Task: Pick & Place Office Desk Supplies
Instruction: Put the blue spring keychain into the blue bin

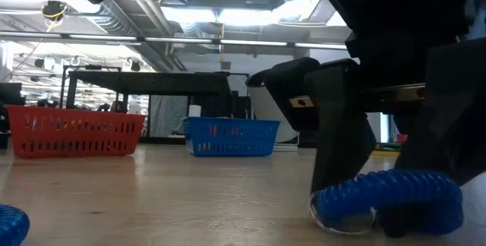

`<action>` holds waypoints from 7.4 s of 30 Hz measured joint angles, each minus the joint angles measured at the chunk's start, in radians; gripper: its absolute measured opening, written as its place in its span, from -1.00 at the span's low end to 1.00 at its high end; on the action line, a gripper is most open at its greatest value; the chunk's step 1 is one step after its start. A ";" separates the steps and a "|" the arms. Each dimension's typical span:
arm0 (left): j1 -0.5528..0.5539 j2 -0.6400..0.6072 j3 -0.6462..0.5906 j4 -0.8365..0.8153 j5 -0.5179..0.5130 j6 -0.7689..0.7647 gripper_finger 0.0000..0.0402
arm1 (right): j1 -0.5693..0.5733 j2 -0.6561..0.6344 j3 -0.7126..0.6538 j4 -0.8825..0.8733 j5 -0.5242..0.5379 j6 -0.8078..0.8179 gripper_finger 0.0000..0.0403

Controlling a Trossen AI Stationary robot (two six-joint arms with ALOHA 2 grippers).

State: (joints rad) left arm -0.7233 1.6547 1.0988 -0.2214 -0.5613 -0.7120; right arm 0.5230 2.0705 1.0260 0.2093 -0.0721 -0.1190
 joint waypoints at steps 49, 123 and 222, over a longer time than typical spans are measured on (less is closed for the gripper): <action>0.152 0.000 -0.002 0.448 -0.079 0.734 -0.43 | -0.011 -0.681 -0.012 -0.262 0.657 0.107 -0.81; 0.430 0.000 -0.001 0.187 -0.149 0.387 -0.91 | 0.037 -0.808 -0.010 -0.721 0.461 0.386 0.18; -0.012 0.301 -0.188 0.364 0.280 0.371 -0.30 | 0.037 -0.708 -0.011 -0.763 0.554 0.437 0.09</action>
State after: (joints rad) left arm -0.7348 1.9553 0.9112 0.1426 -0.2815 -0.3412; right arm 0.5600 1.3624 1.0145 -0.5537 0.4816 0.3180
